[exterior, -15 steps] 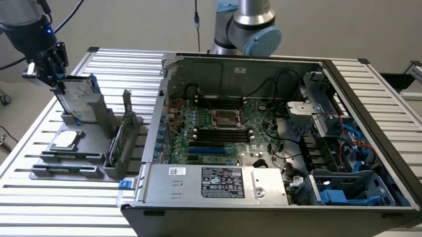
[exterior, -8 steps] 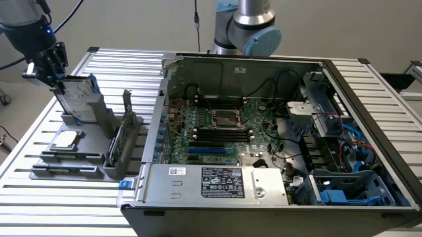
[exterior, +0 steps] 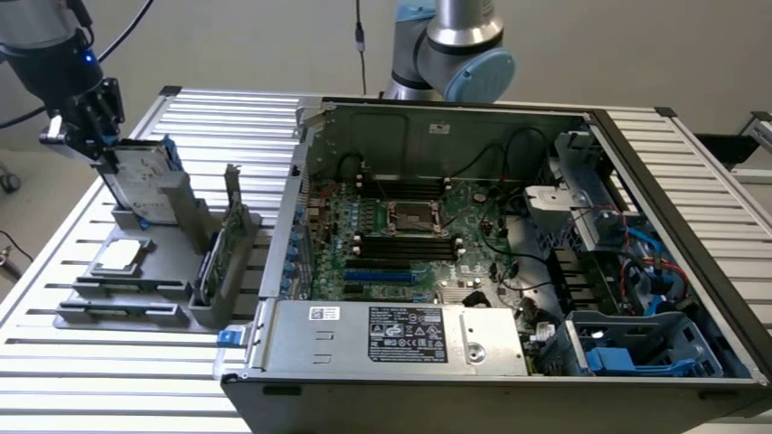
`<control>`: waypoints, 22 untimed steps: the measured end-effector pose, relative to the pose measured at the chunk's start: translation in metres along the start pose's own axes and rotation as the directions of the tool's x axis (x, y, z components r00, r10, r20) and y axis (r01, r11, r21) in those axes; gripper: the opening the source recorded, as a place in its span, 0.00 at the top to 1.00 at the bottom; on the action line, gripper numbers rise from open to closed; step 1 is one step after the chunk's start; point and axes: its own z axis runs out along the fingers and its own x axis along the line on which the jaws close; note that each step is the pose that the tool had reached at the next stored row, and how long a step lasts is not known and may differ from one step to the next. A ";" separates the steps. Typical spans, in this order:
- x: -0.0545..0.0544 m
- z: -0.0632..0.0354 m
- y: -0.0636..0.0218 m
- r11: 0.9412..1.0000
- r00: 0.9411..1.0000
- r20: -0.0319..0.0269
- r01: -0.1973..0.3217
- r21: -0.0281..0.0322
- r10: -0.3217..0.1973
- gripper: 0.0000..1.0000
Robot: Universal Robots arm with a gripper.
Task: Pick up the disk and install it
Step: 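Pick up the disk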
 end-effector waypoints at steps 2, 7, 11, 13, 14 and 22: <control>0.000 0.0003 0.0000 1.000 1.000 0.000 -0.004 0.000 0.004 0.66; 0.001 0.0008 0.0000 1.000 1.000 0.001 -0.018 0.001 0.018 0.66; 0.001 0.0012 0.0001 0.999 0.999 0.001 -0.034 -0.001 0.034 0.66; 0.001 0.0013 0.0000 0.999 0.999 0.001 -0.040 -0.002 0.040 0.66; 0.001 0.0013 0.0000 0.999 0.999 0.001 -0.043 -0.002 0.043 0.66; 0.001 0.0014 0.0000 0.999 0.999 0.000 -0.047 -0.003 0.047 0.67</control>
